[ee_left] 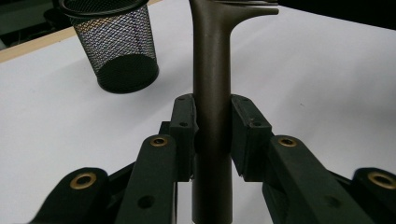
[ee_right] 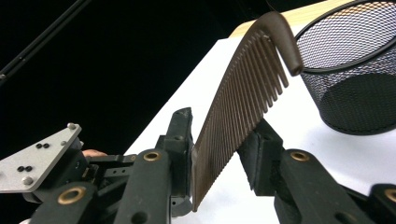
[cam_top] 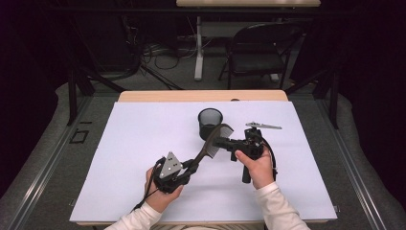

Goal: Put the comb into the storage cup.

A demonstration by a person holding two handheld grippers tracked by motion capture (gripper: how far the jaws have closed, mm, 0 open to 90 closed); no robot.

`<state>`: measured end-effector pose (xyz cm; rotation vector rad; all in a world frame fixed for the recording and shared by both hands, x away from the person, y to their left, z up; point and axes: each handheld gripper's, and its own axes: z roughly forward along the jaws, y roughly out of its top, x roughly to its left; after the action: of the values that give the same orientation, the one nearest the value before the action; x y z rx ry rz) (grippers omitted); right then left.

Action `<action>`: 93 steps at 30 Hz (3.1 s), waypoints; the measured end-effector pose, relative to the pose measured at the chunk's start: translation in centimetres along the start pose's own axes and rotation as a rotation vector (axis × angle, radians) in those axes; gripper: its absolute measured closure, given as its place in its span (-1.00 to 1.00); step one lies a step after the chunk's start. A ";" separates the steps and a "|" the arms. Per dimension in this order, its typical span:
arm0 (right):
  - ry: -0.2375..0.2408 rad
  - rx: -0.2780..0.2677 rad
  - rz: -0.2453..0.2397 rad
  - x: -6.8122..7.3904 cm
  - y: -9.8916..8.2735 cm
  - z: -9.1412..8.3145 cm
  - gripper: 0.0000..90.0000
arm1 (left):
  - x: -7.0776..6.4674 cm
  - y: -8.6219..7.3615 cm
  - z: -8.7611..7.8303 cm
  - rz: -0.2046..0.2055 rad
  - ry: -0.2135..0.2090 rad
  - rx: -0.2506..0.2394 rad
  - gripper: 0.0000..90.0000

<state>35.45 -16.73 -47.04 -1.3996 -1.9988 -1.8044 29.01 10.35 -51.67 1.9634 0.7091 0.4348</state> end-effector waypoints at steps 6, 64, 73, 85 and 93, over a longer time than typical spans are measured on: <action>0.011 0.017 0.026 0.0 0.0 -0.1 0.61 | -0.1 0.0 0.0 0.000 -0.002 -0.001 0.61; 0.092 0.078 0.192 -1.6 -0.1 -0.1 0.93 | -0.6 -0.2 0.3 0.016 -0.008 0.004 0.60; 0.096 0.079 0.200 -1.7 -0.1 -0.1 0.93 | -0.7 -0.2 0.3 0.014 -0.007 0.002 0.60; 0.103 0.077 0.207 -1.7 -0.1 -0.1 0.93 | -0.6 -0.3 0.3 0.007 -0.011 -0.003 0.59; 0.106 0.076 0.211 -1.8 -0.1 -0.1 0.93 | -0.5 -0.3 0.4 0.005 -0.012 0.003 0.58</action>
<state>36.35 -17.78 -48.23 -1.4021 -1.7747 -1.6590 28.71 9.90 -52.14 1.9690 0.6979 0.4247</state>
